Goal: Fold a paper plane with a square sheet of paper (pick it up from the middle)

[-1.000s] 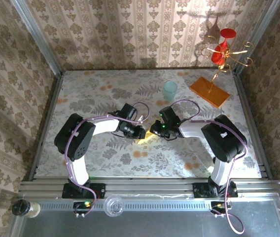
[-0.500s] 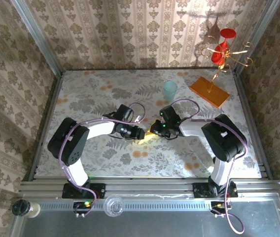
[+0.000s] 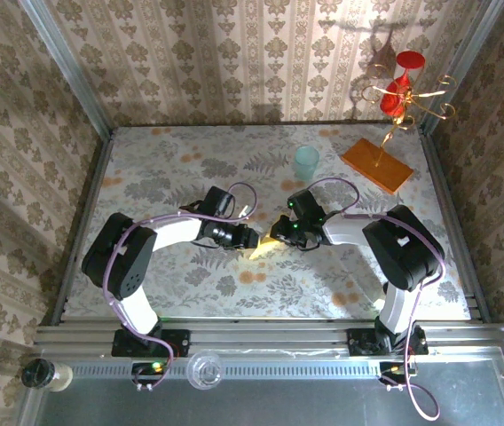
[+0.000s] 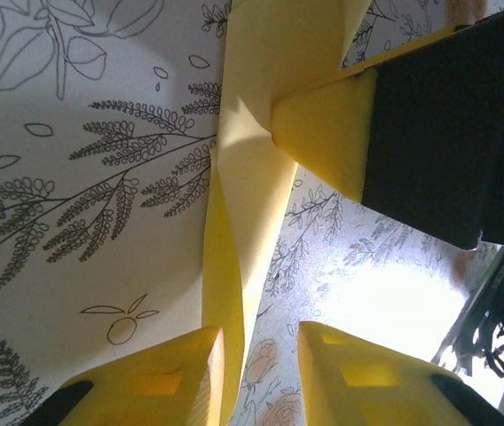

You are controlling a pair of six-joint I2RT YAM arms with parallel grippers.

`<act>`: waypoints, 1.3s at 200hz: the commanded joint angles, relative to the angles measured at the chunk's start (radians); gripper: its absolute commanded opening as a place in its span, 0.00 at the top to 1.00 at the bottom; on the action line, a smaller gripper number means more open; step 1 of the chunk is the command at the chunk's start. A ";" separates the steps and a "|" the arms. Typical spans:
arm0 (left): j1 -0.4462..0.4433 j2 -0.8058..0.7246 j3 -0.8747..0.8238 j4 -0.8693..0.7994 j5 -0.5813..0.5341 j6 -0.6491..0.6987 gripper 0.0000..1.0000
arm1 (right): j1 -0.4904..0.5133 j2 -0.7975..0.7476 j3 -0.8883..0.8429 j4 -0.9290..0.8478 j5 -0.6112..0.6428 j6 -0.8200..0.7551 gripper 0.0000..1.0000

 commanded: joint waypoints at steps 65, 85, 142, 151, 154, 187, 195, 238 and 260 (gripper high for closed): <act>-0.005 0.041 -0.007 -0.030 0.018 0.035 0.74 | -0.004 0.032 0.027 -0.043 -0.012 -0.017 0.83; -0.008 0.044 -0.008 -0.034 0.017 0.036 0.77 | -0.005 0.033 0.028 -0.043 -0.012 -0.014 0.83; -0.019 0.061 -0.007 -0.059 0.020 0.056 0.82 | -0.005 0.038 0.027 -0.045 -0.012 -0.012 0.83; -0.019 0.063 -0.008 -0.068 0.018 0.061 0.83 | -0.005 0.038 0.028 -0.044 -0.011 -0.013 0.83; -0.020 0.063 -0.007 -0.070 0.016 0.062 0.83 | -0.005 0.038 0.028 -0.045 -0.010 -0.013 0.83; -0.022 0.065 -0.013 -0.075 0.011 0.067 0.84 | -0.007 0.041 0.028 -0.048 -0.010 -0.012 0.83; -0.022 0.068 -0.014 -0.078 0.009 0.070 0.84 | -0.007 0.040 0.028 -0.049 -0.008 -0.012 0.83; -0.025 0.077 -0.017 -0.103 -0.012 0.086 0.84 | -0.010 0.043 0.027 -0.055 -0.004 -0.011 0.83; -0.029 0.081 -0.020 -0.112 -0.012 0.095 0.84 | -0.010 0.044 0.028 -0.061 -0.003 -0.011 0.83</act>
